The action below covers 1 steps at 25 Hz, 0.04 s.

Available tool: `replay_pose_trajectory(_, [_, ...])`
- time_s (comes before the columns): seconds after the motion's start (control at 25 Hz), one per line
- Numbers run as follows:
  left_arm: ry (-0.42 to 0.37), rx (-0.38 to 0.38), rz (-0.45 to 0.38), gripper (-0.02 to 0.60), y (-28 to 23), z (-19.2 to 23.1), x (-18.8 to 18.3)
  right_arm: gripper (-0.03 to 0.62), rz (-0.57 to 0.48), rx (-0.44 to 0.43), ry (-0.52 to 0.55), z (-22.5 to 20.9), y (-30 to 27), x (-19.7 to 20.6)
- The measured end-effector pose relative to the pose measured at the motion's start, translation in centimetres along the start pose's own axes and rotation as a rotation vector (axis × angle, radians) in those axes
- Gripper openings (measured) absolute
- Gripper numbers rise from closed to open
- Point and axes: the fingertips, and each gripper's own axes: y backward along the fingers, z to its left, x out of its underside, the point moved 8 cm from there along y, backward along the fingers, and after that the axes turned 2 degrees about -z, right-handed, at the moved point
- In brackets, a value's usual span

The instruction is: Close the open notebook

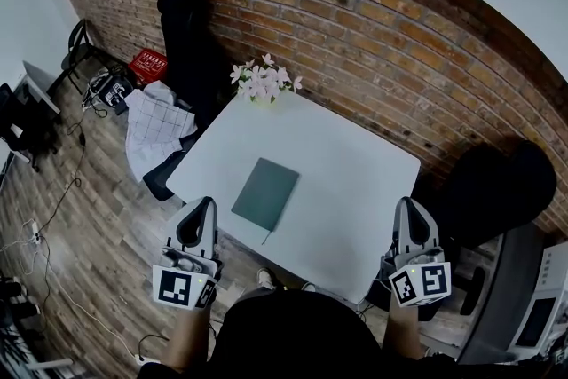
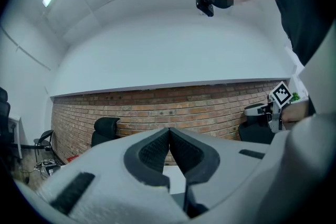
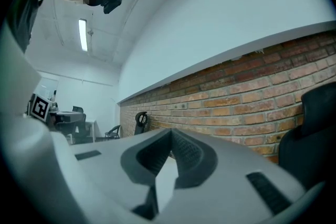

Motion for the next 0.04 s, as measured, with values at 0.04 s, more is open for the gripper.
replay_pose_trajectory(0.04, [-0.008,0.002,0.004,0.025,0.05,0.00,0.10,0.014,0.000,-0.001,0.000,0.14,0.00,0.00])
